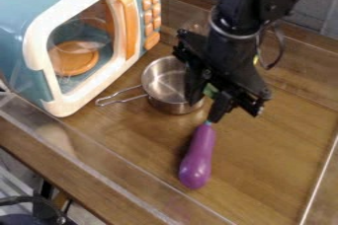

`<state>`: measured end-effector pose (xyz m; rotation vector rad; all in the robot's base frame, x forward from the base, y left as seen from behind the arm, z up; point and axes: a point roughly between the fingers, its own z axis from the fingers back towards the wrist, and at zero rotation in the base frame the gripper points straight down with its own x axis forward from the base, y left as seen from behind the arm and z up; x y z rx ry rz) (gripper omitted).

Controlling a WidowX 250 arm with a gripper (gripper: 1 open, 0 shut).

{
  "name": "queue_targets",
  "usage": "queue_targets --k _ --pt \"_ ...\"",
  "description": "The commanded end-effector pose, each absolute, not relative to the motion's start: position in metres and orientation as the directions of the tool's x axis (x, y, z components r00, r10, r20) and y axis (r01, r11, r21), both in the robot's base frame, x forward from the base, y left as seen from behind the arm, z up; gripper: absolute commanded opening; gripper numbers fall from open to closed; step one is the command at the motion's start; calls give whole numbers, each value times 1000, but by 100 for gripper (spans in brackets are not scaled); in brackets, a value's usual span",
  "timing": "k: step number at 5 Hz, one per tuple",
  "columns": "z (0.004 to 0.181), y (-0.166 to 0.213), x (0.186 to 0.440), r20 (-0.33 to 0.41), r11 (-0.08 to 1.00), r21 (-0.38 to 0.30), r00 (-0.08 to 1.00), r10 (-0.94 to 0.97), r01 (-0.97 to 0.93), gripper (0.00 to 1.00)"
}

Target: Put the banana in the silver pot

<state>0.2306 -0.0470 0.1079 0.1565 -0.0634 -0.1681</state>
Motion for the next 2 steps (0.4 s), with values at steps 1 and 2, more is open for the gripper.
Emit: queue_targets --k 1,2 --pt "123 -35 241 90 966 167 972 -217 200 0" --pt "132 -19 247 97 959 172 964 -246 227 0"
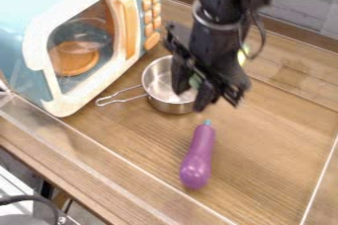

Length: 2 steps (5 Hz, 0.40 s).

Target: Put the banana in the silver pot

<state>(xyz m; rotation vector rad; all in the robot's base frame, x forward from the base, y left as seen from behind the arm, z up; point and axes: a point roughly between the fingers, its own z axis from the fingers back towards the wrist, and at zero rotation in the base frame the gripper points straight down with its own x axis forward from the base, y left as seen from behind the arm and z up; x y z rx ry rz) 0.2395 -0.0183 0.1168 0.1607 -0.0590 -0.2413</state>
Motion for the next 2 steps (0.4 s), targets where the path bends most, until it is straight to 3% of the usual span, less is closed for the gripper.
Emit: queue_targets --k 1,2 --pt "147 12 255 117 949 176 952 -283 261 0" --pt "159 25 259 139 942 180 940 -310 284 0"
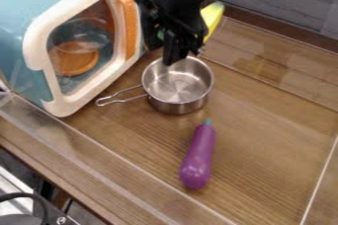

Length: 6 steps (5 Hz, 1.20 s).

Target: Put the banana in the silver pot

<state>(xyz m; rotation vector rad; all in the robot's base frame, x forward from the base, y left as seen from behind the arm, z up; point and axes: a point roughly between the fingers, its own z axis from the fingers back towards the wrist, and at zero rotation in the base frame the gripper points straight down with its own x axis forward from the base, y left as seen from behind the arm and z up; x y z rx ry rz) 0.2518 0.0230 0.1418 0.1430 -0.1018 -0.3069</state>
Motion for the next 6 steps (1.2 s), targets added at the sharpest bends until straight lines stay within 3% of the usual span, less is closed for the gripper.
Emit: queue_targets --k 1,5,6 --pt "159 15 262 146 932 187 930 -338 310 0" --pt "134 32 257 164 947 201 945 -284 249 0" --pt "142 30 259 170 964 202 963 -208 172 0"
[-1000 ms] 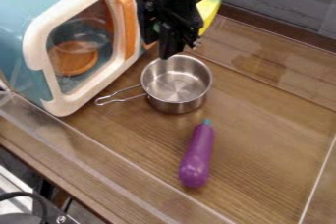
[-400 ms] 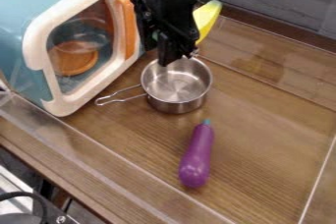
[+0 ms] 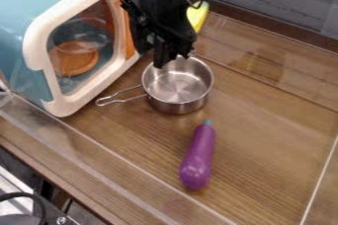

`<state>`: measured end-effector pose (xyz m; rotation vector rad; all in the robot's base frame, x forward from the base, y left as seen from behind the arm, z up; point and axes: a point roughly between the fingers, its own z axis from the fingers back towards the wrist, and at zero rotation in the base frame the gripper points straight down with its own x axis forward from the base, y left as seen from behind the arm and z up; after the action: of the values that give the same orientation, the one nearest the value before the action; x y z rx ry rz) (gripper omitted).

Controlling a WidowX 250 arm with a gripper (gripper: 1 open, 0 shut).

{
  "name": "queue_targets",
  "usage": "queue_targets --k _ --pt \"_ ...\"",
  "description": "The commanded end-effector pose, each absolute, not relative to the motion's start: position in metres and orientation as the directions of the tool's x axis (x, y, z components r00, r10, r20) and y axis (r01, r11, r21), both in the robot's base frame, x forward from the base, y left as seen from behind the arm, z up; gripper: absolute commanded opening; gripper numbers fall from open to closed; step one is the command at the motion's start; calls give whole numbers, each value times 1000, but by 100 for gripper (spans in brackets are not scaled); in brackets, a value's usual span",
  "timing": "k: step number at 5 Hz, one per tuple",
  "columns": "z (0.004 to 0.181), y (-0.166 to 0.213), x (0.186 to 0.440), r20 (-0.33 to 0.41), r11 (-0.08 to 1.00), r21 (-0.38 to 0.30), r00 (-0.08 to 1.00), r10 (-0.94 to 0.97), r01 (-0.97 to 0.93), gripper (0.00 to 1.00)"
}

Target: Put the banana in the silver pot

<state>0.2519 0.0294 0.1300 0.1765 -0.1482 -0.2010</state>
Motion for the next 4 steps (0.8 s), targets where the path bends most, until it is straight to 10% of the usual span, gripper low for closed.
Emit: queue_targets --k 1,2,4 --pt "149 27 261 175 975 201 975 -134 97 0" --pt "152 24 264 187 975 205 974 -128 89 100" --pt "156 19 263 190 980 191 978 -88 52 100"
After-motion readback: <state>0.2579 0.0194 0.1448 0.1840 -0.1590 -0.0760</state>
